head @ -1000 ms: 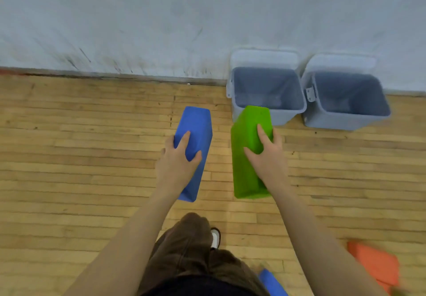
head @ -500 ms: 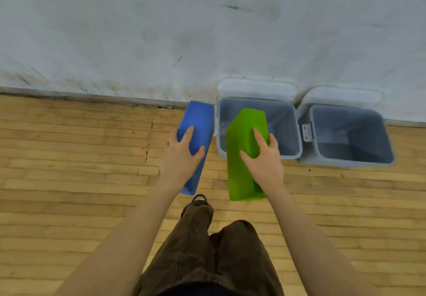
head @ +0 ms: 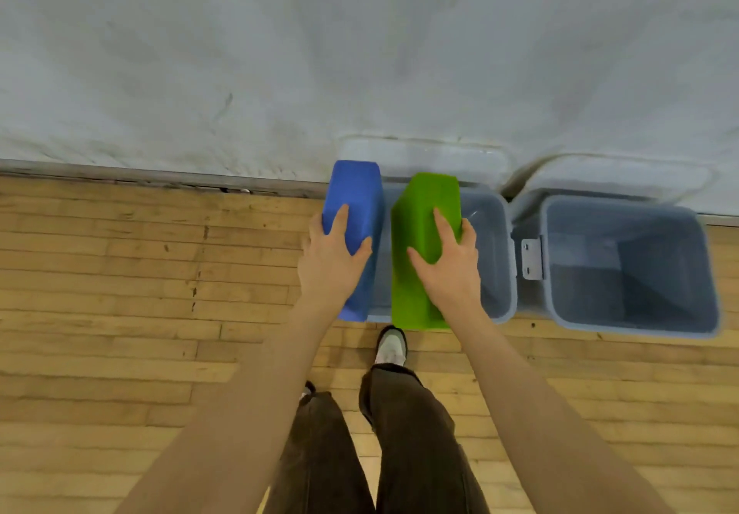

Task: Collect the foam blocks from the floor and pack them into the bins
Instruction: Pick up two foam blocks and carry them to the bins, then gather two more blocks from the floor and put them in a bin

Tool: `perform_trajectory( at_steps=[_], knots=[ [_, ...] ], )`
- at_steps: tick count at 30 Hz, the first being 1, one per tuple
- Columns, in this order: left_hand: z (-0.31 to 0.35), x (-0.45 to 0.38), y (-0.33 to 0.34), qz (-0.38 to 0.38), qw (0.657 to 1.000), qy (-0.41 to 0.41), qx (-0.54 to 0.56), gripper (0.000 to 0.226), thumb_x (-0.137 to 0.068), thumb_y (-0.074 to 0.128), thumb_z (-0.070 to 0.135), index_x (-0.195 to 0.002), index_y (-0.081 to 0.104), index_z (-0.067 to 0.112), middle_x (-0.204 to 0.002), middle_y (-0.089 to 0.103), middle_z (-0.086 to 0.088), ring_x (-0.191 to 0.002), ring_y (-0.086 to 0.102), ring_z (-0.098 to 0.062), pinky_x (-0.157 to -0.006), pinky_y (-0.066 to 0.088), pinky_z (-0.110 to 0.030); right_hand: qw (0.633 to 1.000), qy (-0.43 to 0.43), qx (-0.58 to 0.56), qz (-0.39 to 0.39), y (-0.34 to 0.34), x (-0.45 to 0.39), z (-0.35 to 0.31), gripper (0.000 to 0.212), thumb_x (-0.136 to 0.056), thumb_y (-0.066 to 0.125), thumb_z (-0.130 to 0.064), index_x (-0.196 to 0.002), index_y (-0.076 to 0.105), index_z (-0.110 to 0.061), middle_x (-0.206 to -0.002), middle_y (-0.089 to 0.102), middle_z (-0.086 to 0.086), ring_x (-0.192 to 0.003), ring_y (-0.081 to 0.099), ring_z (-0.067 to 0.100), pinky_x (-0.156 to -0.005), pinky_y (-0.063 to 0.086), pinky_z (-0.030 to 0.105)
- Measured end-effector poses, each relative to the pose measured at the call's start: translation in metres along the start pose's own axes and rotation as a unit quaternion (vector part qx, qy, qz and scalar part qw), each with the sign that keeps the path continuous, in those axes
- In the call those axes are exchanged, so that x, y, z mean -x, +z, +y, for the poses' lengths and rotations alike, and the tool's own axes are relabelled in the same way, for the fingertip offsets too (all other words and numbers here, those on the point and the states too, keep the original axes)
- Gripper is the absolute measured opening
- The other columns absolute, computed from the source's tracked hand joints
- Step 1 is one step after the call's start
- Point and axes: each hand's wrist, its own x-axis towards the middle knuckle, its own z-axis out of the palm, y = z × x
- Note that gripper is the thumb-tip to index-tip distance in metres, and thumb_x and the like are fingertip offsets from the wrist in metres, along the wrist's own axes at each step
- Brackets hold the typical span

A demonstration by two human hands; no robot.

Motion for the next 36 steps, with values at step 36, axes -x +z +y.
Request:
perform_trajectory(
  at_steps=[36],
  knots=[
    [-0.005, 0.410, 0.053, -0.508, 0.622, 0.467, -0.371, 0.035, -0.097, 0.040, 0.024, -0.123, 0.057, 0.007, -0.111, 0.060, -0.008, -0.098, 0.055, -0.024, -0.073, 0.037, -0.025, 0.510, 0.626, -0.477, 0.347, 0.134, 0.630, 0.043, 0.031, -0.097, 0.044, -0.020, -0.123, 0.057, -0.012, -0.100, 0.062, 0.011, -0.081, 0.054, 0.016, -0.066, 0.039, 0.025]
  ],
)
